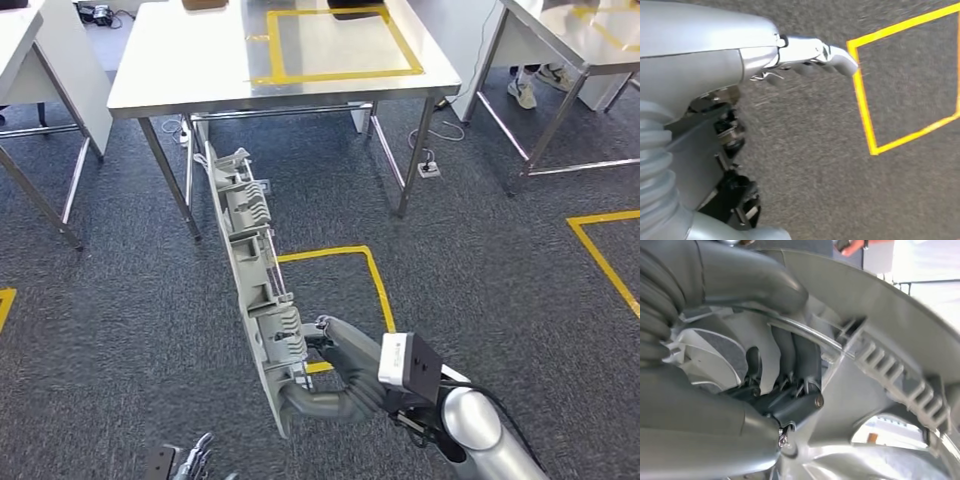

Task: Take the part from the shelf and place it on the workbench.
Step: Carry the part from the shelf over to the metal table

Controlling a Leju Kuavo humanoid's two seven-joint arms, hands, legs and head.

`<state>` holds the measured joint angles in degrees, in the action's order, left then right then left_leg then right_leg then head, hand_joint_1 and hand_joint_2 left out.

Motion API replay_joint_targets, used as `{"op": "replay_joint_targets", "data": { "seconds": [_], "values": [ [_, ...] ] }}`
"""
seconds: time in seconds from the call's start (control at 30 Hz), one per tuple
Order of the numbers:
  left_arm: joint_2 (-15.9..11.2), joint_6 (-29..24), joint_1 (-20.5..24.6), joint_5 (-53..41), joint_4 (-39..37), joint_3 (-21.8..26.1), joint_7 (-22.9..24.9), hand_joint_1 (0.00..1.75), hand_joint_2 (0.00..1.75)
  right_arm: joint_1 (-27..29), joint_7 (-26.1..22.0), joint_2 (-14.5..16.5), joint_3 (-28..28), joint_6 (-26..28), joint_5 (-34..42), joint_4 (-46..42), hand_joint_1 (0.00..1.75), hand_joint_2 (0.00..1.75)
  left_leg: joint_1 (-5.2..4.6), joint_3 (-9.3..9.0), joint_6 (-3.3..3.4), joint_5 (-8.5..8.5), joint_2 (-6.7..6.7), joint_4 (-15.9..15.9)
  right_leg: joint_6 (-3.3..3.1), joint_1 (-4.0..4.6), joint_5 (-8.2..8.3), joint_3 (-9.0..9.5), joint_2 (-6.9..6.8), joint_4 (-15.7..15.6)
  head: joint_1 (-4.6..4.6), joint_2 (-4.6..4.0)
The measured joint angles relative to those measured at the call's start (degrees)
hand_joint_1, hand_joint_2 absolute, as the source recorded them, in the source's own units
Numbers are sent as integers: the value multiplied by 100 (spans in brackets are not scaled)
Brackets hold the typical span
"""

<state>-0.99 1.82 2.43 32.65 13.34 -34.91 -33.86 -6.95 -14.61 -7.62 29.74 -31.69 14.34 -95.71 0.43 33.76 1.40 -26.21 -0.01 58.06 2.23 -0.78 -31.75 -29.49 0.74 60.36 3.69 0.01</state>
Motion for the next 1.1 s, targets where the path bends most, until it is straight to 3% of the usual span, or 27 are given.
{"op": "replay_joint_targets", "data": {
  "seconds": [0.1,0.13,0.17,0.2,0.27,0.33,0.43,0.5,0.53,0.63,0.67,0.7,0.77,0.83,1.0,1.03,1.1],
  "values": [
    [9,19,4,-3,1,1,0,0,175,14,-15,-1,-9,4,-3,-7,175,175,-8,-80,60,-84,2,-9,46,-3,-388,-689,-18,1063,-14,-1],
    [11,30,-1,-5,0,1,0,0,175,24,-21,-2,-12,10,-4,-7,175,175,-16,-113,66,-120,1,-8,50,-2,-449,-902,-20,1317,-14,0],
    [10,39,-5,-7,-1,1,0,0,175,32,-28,-2,-16,21,-7,-7,175,175,-22,-160,67,-160,-3,-6,48,-2,-392,-1022,-21,1378,-14,0],
    [10,47,-8,-9,-1,1,0,0,175,39,-29,-3,-25,33,-9,-7,175,175,-26,-223,62,-205,-8,-5,36,0,-204,-1031,-22,1222,-13,0],
    [10,54,-8,-10,-1,1,-1,0,175,47,-38,-4,-45,49,-12,-7,175,175,-30,-367,37,-309,-15,-4,-14,16,366,-818,-40,469,-12,1],
    [10,58,0,-11,-3,2,-2,0,175,44,-59,-5,-60,54,-15,-9,175,175,-38,-446,-19,-393,-15,-7,-85,59,633,-649,-72,-93,-12,1],
    [2,63,4,-22,-5,1,-2,0,175,41,-87,-5,-76,59,-16,-18,175,175,-44,-491,-128,-437,-9,28,-200,71,624,-595,-69,-202,-13,0],
    [-14,73,15,-29,-4,1,-12,0,175,32,-93,-7,-89,64,-14,-20,175,175,-39,-429,-181,-500,-9,268,-267,42,588,-481,-60,-230,-3,-1],
    [-26,80,24,-30,-5,1,-19,0,175,25,-100,-8,-95,70,-15,-21,175,175,-31,-292,-207,-587,-9,537,-292,30,563,-423,-58,-243,2,-1],
    [-55,93,20,-30,-10,2,-40,0,175,21,-139,-9,-120,115,-34,-22,175,175,-6,366,-264,-966,-9,1541,-319,26,457,-313,-50,-246,11,-1],
    [-66,93,3,-28,-14,4,-44,0,175,32,-151,-11,-137,138,-47,-22,175,175,-1,510,-271,-977,-9,1657,-314,25,415,-266,-41,-246,11,-1],
    [-78,93,-17,-26,-20,6,-48,0,175,46,-160,-14,-160,158,-60,-23,175,175,5,553,-278,-854,-9,1562,-305,23,370,-208,-32,-246,11,0],
    [-104,94,-55,-19,-39,18,-58,0,175,73,-166,-26,-218,180,-86,-24,175,175,15,395,-277,-296,-8,870,-270,16,265,-73,-21,-246,12,0],
    [-119,101,-84,-10,-69,31,-71,0,175,93,-176,-40,-274,184,-109,-27,175,175,0,237,-222,49,-8,255,-210,23,176,-3,-13,-233,14,0],
    [-127,113,-147,-9,-108,40,-82,0,175,139,-191,-69,-384,204,-158,-40,175,175,-11,132,-2,57,-27,87,-34,29,107,-30,-17,-51,9,-1],
    [-127,113,-144,-9,-110,42,-83,0,175,143,-191,-76,-394,208,-163,-47,175,175,-4,90,28,37,-33,77,-11,25,31,-148,-24,171,5,0],
    [-124,115,-143,-10,-114,43,-83,0,175,160,-195,-84,-405,213,-169,-60,175,175,-9,27,70,-28,-31,69,20,25,-246,-589,-34,878,-3,1]
  ]
}}
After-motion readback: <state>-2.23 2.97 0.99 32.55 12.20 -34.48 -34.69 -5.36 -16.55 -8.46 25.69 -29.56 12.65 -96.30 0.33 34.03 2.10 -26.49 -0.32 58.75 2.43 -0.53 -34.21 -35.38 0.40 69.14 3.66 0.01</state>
